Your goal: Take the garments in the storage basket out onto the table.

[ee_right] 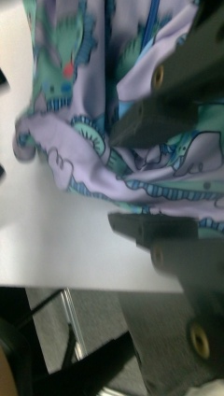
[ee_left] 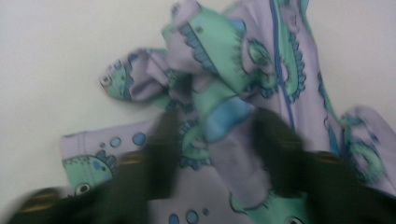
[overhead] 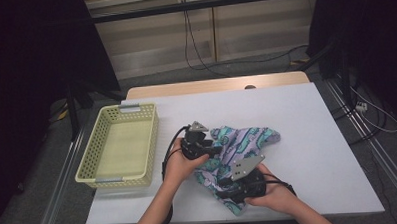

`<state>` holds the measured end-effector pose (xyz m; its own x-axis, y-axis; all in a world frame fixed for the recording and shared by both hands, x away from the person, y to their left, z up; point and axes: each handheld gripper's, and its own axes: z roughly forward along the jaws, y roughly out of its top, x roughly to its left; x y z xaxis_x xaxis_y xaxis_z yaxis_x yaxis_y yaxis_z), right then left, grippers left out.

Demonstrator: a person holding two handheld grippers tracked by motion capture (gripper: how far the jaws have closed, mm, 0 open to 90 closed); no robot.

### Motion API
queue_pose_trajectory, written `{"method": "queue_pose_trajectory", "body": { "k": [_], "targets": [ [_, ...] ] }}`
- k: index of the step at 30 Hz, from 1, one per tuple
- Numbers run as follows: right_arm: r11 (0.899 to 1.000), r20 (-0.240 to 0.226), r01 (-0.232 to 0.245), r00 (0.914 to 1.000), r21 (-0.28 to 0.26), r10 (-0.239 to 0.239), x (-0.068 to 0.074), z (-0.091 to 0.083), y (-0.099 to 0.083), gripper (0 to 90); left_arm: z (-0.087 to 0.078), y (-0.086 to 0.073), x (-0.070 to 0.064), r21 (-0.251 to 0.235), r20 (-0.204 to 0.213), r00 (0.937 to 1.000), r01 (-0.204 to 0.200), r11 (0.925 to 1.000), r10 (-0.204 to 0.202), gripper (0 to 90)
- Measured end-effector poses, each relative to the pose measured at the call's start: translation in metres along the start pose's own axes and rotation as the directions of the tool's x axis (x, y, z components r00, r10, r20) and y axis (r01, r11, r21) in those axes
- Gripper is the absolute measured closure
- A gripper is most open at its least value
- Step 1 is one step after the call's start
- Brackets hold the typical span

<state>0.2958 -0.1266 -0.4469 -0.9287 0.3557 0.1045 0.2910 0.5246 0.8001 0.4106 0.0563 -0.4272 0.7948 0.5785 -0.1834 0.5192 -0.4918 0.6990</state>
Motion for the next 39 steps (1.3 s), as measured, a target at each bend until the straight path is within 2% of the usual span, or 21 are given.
{"method": "queue_pose_trajectory", "body": {
  "k": [2,4,8,10,12,14,16,17,19,20,23,25,28,29,30,32,33,35,36,37,39],
  "targets": [
    [1.0,0.027,-0.006,0.9996,-0.016,0.006,-0.005,-0.006,0.001,49.0,-0.002,0.0,0.001,0.025,0.005,0.9999,0.013,0.9996,-0.013,78.0],
    [0.999,0.071,-0.029,0.997,-0.037,0.031,-0.012,-0.015,0.0,43.4,-0.008,0.0,0.003,0.04,-0.012,0.9996,0.025,0.9989,-0.024,84.5],
    [0.993,0.16,-0.075,0.9832,-0.086,0.088,-0.028,-0.034,-0.001,38.2,-0.025,-0.001,0.012,0.033,-0.036,0.9972,0.067,0.9972,-0.066,86.4],
    [0.989,0.223,-0.098,0.9674,-0.108,0.12,-0.036,-0.045,-0.003,37.6,-0.034,-0.002,0.015,0.034,-0.051,0.9963,0.07,0.9969,-0.069,86.5],
    [0.983,0.257,-0.122,0.954,-0.135,0.154,-0.045,-0.055,-0.005,36.7,-0.041,-0.003,0.017,0.024,-0.063,0.9947,0.083,0.9962,-0.082,86.6],
    [0.98,0.325,-0.137,0.9288,-0.144,0.178,-0.052,-0.064,-0.009,37.3,-0.048,-0.004,0.018,0.021,-0.08,0.9928,0.091,0.9956,-0.089,86.6],
    [0.973,0.383,-0.172,0.8974,-0.155,0.22,-0.059,-0.07,-0.013,38.2,-0.053,-0.006,0.019,0.018,-0.092,0.9915,0.094,0.9954,-0.092,86.6],
    [0.971,0.398,-0.18,0.8888,-0.155,0.228,-0.062,-0.07,-0.015,38.7,-0.055,-0.007,0.02,0.02,-0.098,0.991,0.094,0.9954,-0.091,86.6],
    [0.971,0.435,-0.205,0.8686,-0.12,0.237,-0.067,-0.068,-0.021,39.4,-0.057,-0.008,0.02,0.023,-0.109,0.9897,0.096,0.9951,-0.093,86.7],
    [0.97,0.438,-0.215,0.8656,-0.113,0.243,-0.069,-0.066,-0.023,40.3,-0.058,-0.008,0.021,0.024,-0.11,0.9892,0.1,0.9947,-0.097,86.7],
    [0.963,0.429,-0.258,0.8638,-0.072,0.263,-0.073,-0.054,-0.029,41.9,-0.056,-0.009,0.02,0.033,-0.111,0.9889,0.103,0.9942,-0.099,86.6],
    [0.958,0.438,-0.282,0.8562,-0.047,0.274,-0.076,-0.045,-0.031,44.2,-0.056,-0.009,0.02,0.038,-0.107,0.9892,0.105,0.9937,-0.101,86.6],
    [0.952,0.457,-0.307,0.8438,-0.02,0.282,-0.08,-0.034,-0.033,54.0,-0.056,-0.009,0.02,0.038,-0.107,0.989,0.106,0.9936,-0.101,86.7],
    [0.951,0.465,-0.308,0.8376,-0.031,0.287,-0.081,-0.032,-0.033,62.9,-0.056,-0.009,0.02,0.039,-0.109,0.9891,0.103,0.9939,-0.099,86.6],
    [0.956,0.483,-0.293,0.834,-0.021,0.267,-0.082,-0.032,-0.032,71.3,-0.056,-0.009,0.02,0.041,-0.108,0.9897,0.099,0.9943,-0.094,86.6],
    [0.947,0.47,-0.32,0.8302,-0.039,0.3,-0.086,-0.031,-0.031,86.5,-0.056,-0.009,0.02,0.042,-0.105,0.9896,0.102,0.9939,-0.097,86.6],
    [0.947,0.472,-0.319,0.8297,-0.039,0.299,-0.088,-0.032,-0.031,89.7,-0.055,-0.009,0.02,0.042,-0.106,0.9896,0.103,0.9938,-0.098,86.6],
    [0.951,0.477,-0.307,0.8311,-0.036,0.287,-0.094,-0.035,-0.031,90.0,-0.056,-0.009,0.02,0.043,-0.102,0.9904,0.098,0.9942,-0.094,86.6],
    [0.952,0.485,-0.304,0.8263,-0.043,0.286,-0.096,-0.036,-0.031,90.0,-0.056,-0.009,0.02,0.043,-0.1,0.9899,0.105,0.9936,-0.1,86.6],
    [0.955,0.506,-0.292,0.8153,-0.059,0.281,-0.098,-0.041,-0.03,90.0,-0.057,-0.009,0.02,0.044,-0.101,0.9902,0.101,0.9939,-0.096,86.6],
    [0.951,0.532,-0.292,0.792,-0.099,0.299,-0.104,-0.052,-0.03,90.0,-0.057,-0.009,0.02,0.043,-0.1,0.9899,0.105,0.9935,-0.101,86.6]
  ]
}}
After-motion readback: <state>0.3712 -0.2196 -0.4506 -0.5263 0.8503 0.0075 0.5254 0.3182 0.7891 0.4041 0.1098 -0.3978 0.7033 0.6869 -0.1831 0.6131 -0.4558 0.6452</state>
